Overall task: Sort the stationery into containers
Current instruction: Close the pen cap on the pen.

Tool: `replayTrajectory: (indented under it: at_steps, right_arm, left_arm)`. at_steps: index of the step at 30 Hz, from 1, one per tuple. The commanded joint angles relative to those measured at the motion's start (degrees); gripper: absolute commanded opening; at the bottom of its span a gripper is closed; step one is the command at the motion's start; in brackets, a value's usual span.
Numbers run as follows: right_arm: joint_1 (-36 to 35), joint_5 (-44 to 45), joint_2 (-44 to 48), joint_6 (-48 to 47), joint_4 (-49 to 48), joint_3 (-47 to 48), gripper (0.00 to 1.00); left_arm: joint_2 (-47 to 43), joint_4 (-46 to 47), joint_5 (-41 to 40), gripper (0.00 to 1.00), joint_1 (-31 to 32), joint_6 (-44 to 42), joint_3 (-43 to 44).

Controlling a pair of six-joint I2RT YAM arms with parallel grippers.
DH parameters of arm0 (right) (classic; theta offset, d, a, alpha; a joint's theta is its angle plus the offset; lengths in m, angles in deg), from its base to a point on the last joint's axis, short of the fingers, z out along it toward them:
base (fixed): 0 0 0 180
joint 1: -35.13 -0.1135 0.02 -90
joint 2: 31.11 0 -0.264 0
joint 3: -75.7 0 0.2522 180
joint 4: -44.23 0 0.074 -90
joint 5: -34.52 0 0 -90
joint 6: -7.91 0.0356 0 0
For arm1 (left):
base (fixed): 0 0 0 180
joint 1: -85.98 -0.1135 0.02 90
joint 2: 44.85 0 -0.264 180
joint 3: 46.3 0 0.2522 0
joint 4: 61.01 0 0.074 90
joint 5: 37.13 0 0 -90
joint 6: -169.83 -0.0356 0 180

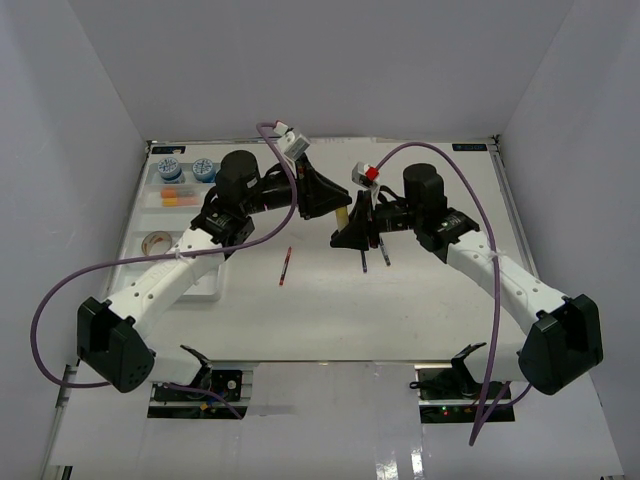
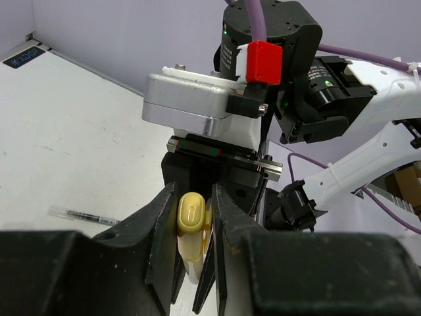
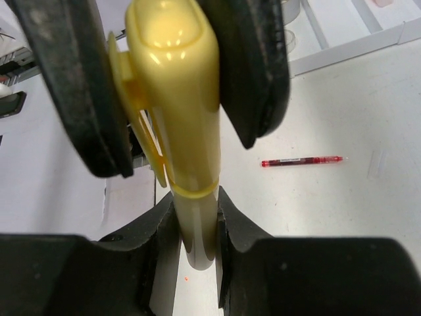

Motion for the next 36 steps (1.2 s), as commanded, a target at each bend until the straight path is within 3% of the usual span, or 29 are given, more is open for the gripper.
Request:
replayTrajectory:
  at_steps: [1, 20, 29, 36]
  right_arm:
    - [0.1, -1.9, 0.6, 1.7, -6.3, 5.1, 0.08]
    - [0.1, -0.7, 0.8, 4.1, -10.4, 4.6, 0.08]
    - [0.1, -1.2, 0.6, 3.3, -9.2, 5.1, 0.08]
    - [0.1, -1.9, 0.1, 3.3, -10.1, 6.8, 0.08]
  left_arm:
    - [-1.5, -1.5, 5.4, 0.24, 0.9, -0.6, -2.4]
    - [-3.6, 0.9, 2.3, 0.27, 0.9, 3.5, -7.3]
    - [-2.5, -11.3, 4.3, 0.23, 0.9, -3.2, -4.2]
    - [-1.9, -10.3, 9.0, 0.18, 0.9, -1.7, -6.0]
